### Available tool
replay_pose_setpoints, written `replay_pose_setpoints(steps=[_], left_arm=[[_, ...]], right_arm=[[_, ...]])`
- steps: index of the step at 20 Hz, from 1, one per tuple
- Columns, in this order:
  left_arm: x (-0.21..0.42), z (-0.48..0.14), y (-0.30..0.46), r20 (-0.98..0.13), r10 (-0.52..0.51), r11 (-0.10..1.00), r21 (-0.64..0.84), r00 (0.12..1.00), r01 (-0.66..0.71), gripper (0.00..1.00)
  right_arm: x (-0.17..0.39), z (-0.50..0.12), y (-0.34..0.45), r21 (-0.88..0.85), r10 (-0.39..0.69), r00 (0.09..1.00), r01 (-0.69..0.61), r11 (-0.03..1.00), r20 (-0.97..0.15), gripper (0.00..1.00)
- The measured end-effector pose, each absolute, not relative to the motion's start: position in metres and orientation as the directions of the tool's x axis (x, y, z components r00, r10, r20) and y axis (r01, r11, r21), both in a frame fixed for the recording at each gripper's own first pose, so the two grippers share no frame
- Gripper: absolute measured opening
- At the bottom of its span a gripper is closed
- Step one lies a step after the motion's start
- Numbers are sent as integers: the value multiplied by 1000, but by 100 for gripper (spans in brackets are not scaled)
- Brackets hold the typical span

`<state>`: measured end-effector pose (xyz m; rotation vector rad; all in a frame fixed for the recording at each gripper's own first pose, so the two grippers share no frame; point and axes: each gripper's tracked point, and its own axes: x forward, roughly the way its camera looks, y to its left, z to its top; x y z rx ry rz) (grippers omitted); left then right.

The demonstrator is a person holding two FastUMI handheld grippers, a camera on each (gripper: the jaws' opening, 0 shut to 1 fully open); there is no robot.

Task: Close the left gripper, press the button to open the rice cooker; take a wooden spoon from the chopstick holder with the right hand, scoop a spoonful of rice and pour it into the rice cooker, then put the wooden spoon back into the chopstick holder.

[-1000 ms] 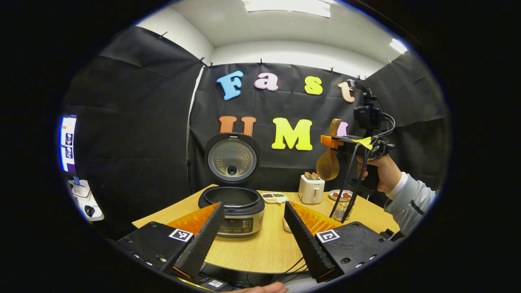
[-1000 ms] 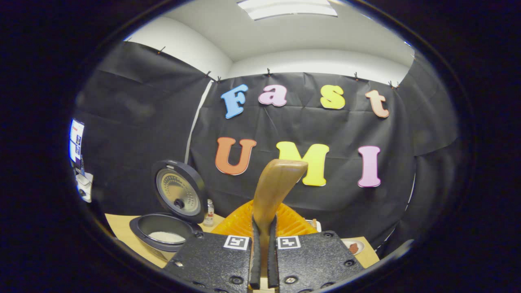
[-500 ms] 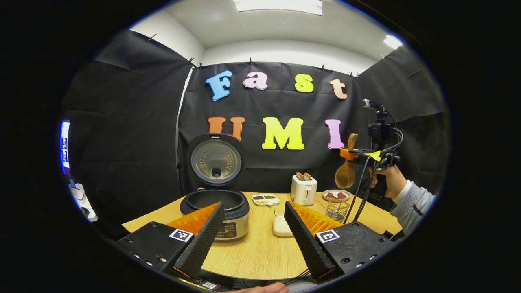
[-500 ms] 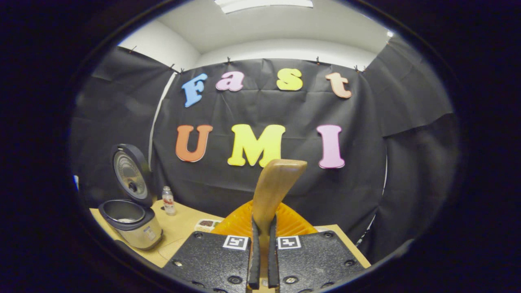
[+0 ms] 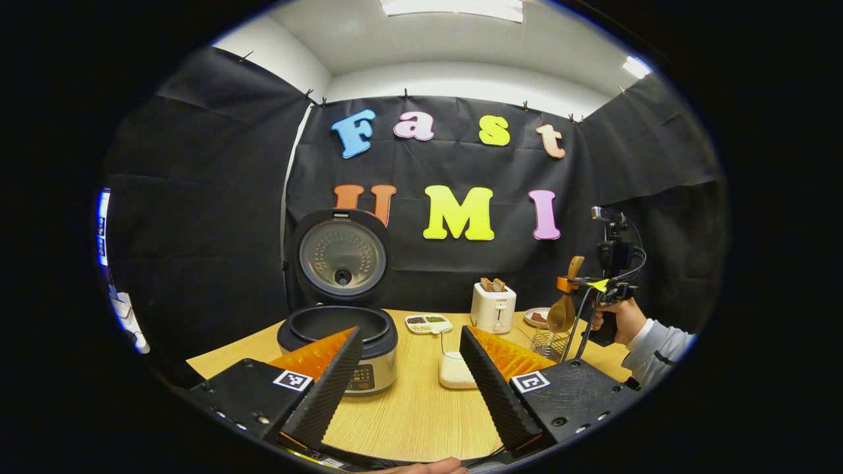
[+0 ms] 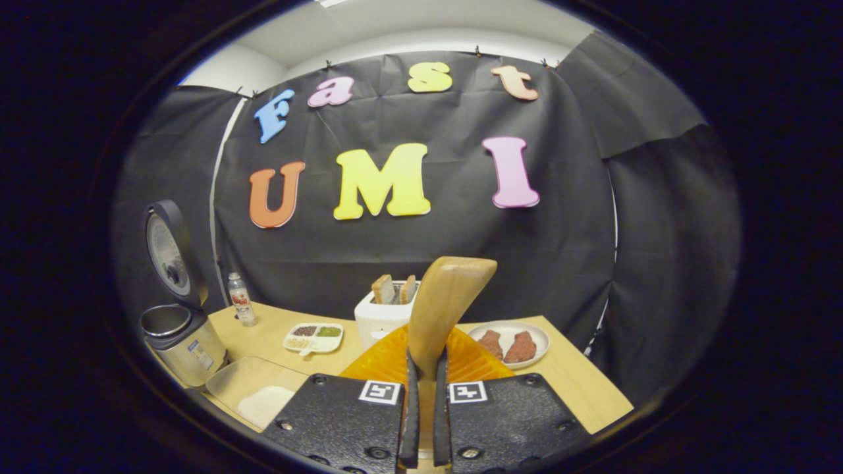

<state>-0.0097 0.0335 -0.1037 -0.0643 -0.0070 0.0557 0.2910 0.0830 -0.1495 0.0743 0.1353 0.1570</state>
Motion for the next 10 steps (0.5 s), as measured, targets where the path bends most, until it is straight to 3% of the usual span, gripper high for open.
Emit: replay_pose_setpoints(steps=[4,5,7,10], left_arm=[[-6,-105,31,-4,53,996,-65,999,-53,94],[-5,-106,31,-3,55,996,-64,998,-55,95],[-4,-104,30,2,56,997,-59,998,-56,95],[-5,-99,33,6,60,997,-56,998,-60,94]], right_arm=[[301,-184,82,159,173,966,-143,977,-193,17],[300,-187,82,170,182,963,-149,974,-199,13],[297,-184,80,167,186,964,-156,974,-189,26],[297,-163,60,86,94,985,-82,993,-142,66]])
